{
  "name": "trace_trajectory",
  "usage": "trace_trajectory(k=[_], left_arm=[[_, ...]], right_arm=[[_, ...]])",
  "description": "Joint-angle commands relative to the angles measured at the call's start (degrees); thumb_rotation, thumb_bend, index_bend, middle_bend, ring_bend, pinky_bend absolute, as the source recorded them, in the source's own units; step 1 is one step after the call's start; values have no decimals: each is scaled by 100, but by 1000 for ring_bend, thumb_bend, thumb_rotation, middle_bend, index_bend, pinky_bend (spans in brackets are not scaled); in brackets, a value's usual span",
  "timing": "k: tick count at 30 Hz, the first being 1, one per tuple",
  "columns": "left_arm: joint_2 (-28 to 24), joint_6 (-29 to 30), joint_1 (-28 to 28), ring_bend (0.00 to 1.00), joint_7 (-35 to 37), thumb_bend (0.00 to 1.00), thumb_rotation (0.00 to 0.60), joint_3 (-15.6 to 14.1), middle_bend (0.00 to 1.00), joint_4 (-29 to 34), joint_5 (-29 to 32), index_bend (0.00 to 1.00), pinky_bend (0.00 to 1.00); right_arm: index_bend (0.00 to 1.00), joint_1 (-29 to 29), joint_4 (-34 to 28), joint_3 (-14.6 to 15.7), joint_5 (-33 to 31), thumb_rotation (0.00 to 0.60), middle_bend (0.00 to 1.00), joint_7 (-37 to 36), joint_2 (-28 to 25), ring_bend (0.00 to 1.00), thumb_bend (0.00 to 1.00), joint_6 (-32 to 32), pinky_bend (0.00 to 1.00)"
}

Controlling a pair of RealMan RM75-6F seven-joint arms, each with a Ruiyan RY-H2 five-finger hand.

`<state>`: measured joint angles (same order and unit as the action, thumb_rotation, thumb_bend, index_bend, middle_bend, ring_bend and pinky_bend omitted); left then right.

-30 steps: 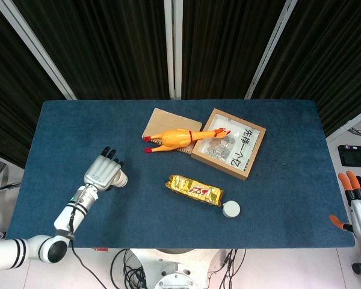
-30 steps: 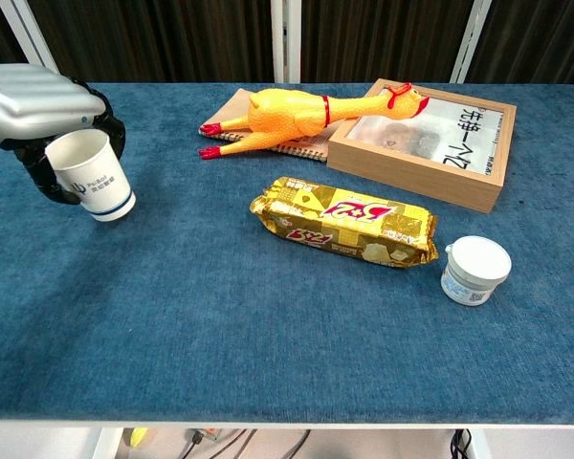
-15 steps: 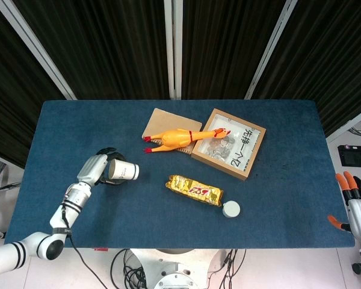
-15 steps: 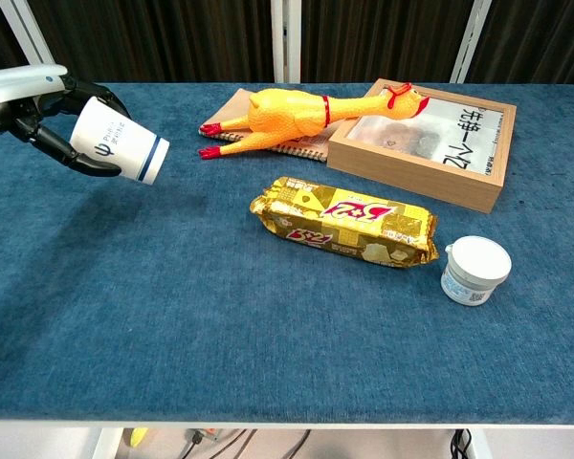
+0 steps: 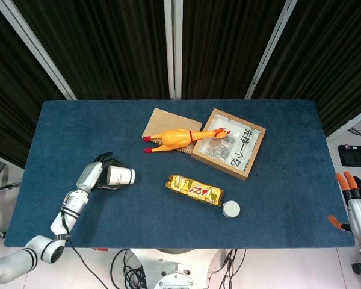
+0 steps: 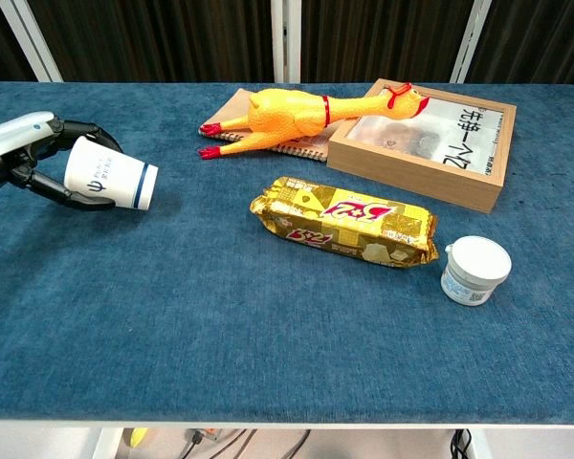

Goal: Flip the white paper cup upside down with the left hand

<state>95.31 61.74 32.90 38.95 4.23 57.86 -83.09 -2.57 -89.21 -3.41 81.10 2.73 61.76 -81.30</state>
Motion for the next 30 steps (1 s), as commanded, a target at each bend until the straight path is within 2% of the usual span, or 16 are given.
trace_trajectory(k=[1, 3, 7, 10, 13, 15, 18, 20, 22, 25, 28, 30], left_arm=[[28, 0, -11, 55, 10, 128, 600, -58, 333, -59, -63, 351, 74], [14, -22, -4, 32, 7, 127, 600, -94, 280, -75, -108, 297, 63], [-72, -93, 22, 0, -13, 124, 600, -169, 90, -37, -196, 88, 28], [-137, 0, 19, 0, -207, 123, 600, -225, 13, -21, -312, 34, 24], [-341, 192, 31, 0, -713, 123, 600, -271, 5, 207, -488, 33, 16], [-558, 368, 52, 0, -1482, 123, 600, -272, 5, 508, -623, 33, 12], [-1025, 464, 51, 0, -3168, 124, 600, -188, 11, 1499, -591, 42, 0], [-1308, 371, 28, 0, -4477, 124, 600, -97, 23, 2324, -324, 68, 0], [-1527, 128, 26, 0, -5783, 123, 600, -15, 33, 3166, 221, 87, 0], [-1630, -6, 123, 0, -7580, 123, 600, 97, 46, 4061, 1111, 87, 0], [-1534, 153, 296, 0, -9088, 124, 600, 199, 61, 4676, 2017, 114, 0], [-1390, 361, 413, 0, -9766, 124, 600, 263, 77, 4894, 2479, 157, 0]], right_arm=[[0, 0, 7, 1, -3, 600, 0, -12, 1, 0, 58, 4, 0], [0, -3, 12, 3, 0, 600, 0, -14, 1, 0, 58, 10, 0], [0, -9, 30, 6, 2, 600, 0, -23, 12, 0, 58, 19, 0], [0, -8, 37, 5, 1, 600, 0, -23, 12, 0, 58, 15, 0], [0, 2, 34, 1, -2, 600, 0, -29, 1, 0, 58, -6, 0], [0, 6, 35, -4, -15, 600, 0, -25, -5, 0, 58, -10, 0], [0, -2, 38, -11, -38, 600, 0, -23, 1, 0, 58, 10, 0], [0, -17, 39, -18, -59, 600, 0, -17, 12, 0, 58, 41, 0], [0, -38, 21, -26, -72, 600, 0, 6, 10, 0, 58, 71, 0], [0, -60, -23, -40, -53, 600, 0, 50, -3, 0, 58, 65, 0], [0, -61, -60, -45, -57, 600, 0, 74, -26, 0, 58, 55, 0], [0, -61, -83, -55, -85, 600, 0, 83, -53, 0, 58, 60, 0]])
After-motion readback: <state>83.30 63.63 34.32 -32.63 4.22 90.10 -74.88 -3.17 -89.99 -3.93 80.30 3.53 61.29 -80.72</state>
